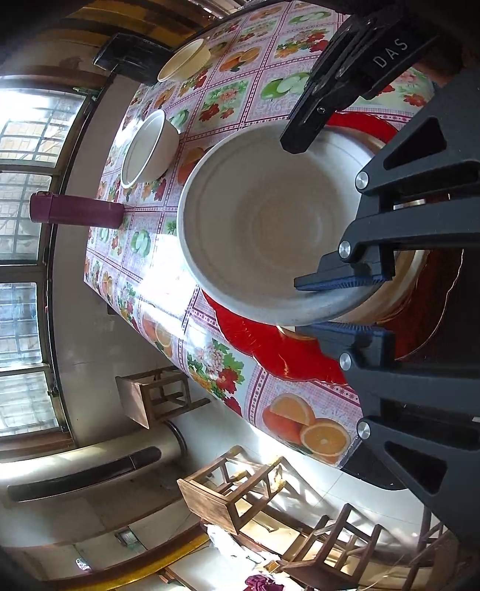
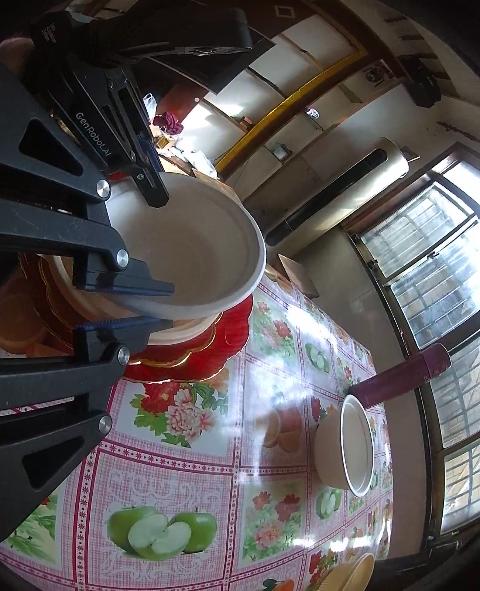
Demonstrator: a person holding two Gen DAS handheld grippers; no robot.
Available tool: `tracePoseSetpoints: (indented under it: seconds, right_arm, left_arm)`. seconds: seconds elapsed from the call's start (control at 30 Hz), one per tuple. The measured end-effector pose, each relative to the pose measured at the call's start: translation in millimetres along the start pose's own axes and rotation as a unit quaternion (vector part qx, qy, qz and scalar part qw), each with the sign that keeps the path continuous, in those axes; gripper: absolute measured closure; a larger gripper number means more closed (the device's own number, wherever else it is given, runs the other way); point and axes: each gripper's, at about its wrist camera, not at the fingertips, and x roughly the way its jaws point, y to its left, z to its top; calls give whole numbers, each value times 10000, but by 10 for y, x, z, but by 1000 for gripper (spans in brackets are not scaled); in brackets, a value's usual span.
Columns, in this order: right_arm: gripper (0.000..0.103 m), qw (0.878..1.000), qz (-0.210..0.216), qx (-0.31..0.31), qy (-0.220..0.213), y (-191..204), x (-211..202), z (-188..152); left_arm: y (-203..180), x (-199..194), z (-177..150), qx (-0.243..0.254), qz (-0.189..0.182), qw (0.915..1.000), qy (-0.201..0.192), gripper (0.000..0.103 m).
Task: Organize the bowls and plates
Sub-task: 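Lower the white bowl onto the cream plate atop the red plates with both grippers, then open both grippers and release the white bowl on the stack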
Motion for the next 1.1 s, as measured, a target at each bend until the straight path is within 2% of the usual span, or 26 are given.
tracePoseSetpoints:
  seconds: [0.23, 0.3, 0.33, 0.37, 0.4, 0.43, 0.47, 0.53, 0.6, 0.63, 0.7, 0.87, 0.97, 1.1]
  right_arm:
    - [89, 9988, -179, -438, -78, 127, -32, -69]
    - [85, 9988, -174, -450, -62, 125, -63, -77]
    - [82, 9988, -154, -454, -100, 118, -83, -68]
    - [79, 9987, -152, -463, -144, 109, -112, -61]
    - [75, 9987, -130, -464, -174, 95, -148, -60]
    - [69, 9987, -87, -450, -201, 76, -183, -50]
    - [67, 9987, -40, -427, -275, 51, -231, -40]
    - [62, 9980, 44, -384, -495, -14, -349, -12]
    - [58, 9968, 83, -333, -721, -93, -477, 24]
    - [55, 9959, 46, -316, -843, -134, -542, 44]
    - [49, 9938, -104, -308, -1067, -232, -662, 89]
    - [46, 9877, -473, -158, -1480, -558, -973, 205]
    - [40, 9834, -640, 7, -1699, -793, -1164, 272]
    - [39, 9782, -846, 147, -1890, -1092, -1372, 354]
  left_arm:
    - [11, -9, -24, -7, 157, 9999, -22, 86]
    - [-1, -38, -24, 27, 387, 9992, -104, 85]
    - [-7, -65, -24, 50, 527, 9984, -182, 78]
    - [-8, -99, -26, 66, 673, 9973, -283, 64]
    - [-1, -141, -24, 68, 828, 9957, -415, 54]
    - [-3, -196, -23, 60, 992, 9933, -583, 37]
    - [-6, -258, -24, 62, 1152, 9902, -784, 30]
    - [-32, -380, -9, 116, 1432, 9831, -1137, 29]
    - [-68, -479, 16, 154, 1561, 9782, -1360, 25]
    - [-92, -523, 30, 153, 1548, 9772, -1446, 21]
    - [-171, -597, 66, 182, 1468, 9765, -1569, 20]
    - [-477, -702, 128, 397, 1239, 9760, -1747, 20]
    - [-687, -722, 192, 535, 1031, 9773, -1770, 20]
    - [-966, -759, 282, 708, 844, 9763, -1861, 20]
